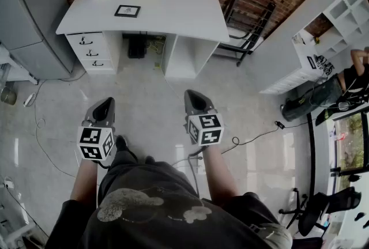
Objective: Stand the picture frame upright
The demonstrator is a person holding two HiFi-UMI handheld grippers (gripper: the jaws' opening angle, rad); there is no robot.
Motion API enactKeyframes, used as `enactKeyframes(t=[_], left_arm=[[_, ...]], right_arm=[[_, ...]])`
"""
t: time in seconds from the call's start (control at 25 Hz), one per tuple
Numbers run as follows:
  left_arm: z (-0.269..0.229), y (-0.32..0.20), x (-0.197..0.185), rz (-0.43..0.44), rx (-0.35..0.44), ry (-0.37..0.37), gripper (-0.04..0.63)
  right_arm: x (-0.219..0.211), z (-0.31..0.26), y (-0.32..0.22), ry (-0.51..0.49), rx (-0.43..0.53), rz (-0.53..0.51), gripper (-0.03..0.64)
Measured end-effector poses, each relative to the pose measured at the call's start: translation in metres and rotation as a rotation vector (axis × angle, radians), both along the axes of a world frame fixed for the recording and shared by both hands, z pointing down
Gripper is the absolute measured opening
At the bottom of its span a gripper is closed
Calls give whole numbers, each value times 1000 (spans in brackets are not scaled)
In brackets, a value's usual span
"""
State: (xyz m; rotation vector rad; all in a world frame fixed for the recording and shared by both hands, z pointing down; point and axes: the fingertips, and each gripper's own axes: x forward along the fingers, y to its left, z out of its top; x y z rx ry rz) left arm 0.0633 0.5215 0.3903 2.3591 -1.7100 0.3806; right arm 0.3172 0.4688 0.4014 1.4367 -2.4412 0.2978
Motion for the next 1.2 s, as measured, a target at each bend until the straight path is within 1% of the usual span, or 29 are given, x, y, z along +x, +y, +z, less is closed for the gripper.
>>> enactKeyframes(t=[0.24, 0.48, 0.6, 0.68, 0.76, 0.96, 1.04, 1.08, 1.12, 1.16, 1.2], left_arm=[[-5, -5, 17, 26, 13, -14, 11], [1, 3, 18, 18, -7, -7, 11], [5, 7, 15, 11, -20, 6, 11], [7, 12, 14, 8, -28, 33, 11], [7, 18, 11, -10, -20, 57, 11], [-9, 18, -15, -125, 48, 37, 14], [-11, 17, -28, -149, 63, 41, 15], [-9, 18, -33, -150, 60, 43, 30], [-5, 17, -37, -143, 48, 45, 107], [-1, 15, -39, -132, 30, 49, 186], [4, 13, -41, -120, 11, 55, 238]], right_arm=[[6, -2, -2, -8, 3, 2, 5], [2, 3, 6, 0, -8, -14, 5], [2, 3, 5, -27, -12, -6, 5], [0, 4, 5, -63, -20, 4, 5], [-5, 5, 5, -89, -25, 1, 5], [-27, 5, 3, -117, -21, -55, 5], [-38, 9, 4, -123, -33, -71, 5], [-44, 12, 4, -127, -41, -75, 18], [-49, 15, 3, -131, -49, -79, 110], [-54, 17, 0, -134, -57, -80, 171], [-58, 20, -3, -132, -66, -77, 176]])
